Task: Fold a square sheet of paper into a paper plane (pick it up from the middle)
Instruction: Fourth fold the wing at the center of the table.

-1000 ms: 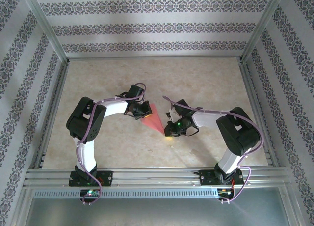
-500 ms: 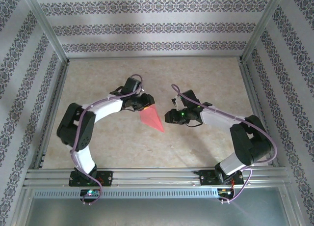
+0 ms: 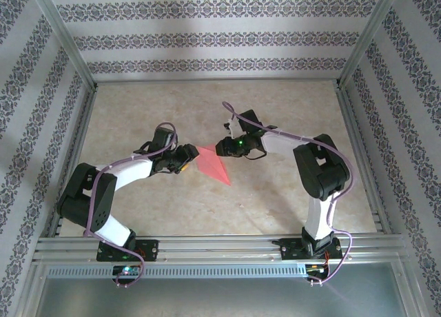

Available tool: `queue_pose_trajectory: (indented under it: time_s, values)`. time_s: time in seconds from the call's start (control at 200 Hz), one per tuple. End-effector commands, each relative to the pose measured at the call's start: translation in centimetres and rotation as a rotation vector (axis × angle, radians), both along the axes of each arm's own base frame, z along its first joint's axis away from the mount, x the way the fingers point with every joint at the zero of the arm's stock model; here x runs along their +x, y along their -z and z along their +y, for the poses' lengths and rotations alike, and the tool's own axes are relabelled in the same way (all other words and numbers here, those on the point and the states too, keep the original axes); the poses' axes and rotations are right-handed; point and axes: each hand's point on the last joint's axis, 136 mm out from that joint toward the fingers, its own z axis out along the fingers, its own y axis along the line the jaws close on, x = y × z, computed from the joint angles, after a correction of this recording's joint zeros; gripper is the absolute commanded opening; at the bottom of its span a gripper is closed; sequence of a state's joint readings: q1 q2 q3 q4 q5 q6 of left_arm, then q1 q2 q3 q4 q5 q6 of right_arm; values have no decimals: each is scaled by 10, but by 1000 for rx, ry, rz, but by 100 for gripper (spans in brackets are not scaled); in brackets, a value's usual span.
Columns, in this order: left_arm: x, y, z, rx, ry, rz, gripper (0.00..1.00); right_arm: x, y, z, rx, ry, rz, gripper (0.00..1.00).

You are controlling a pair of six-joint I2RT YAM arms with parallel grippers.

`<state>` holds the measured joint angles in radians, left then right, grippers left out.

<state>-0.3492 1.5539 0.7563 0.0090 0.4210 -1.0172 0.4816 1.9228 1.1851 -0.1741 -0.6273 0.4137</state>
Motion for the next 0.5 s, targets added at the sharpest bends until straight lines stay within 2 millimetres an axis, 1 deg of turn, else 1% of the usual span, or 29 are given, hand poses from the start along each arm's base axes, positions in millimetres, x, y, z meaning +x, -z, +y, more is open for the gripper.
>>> queue_pose_trajectory:
  time_s: [0.0,0.155,0.3,0.405,0.495]
  values:
    - [13,-20,2,-41,-30,-80,66,-3,2,10,35,-66,9,34]
    - [13,-18,3,-38,-30,-83,71,-5,12,15,46,-88,36,30]
    - [14,-20,1,-49,-20,-98,73,-5,18,18,53,-102,49,21]
    - [16,-27,-2,-83,-9,-131,75,-2,13,19,79,-103,37,11]
    - [18,-39,-8,-134,10,-183,79,1,-4,20,130,-98,14,7]
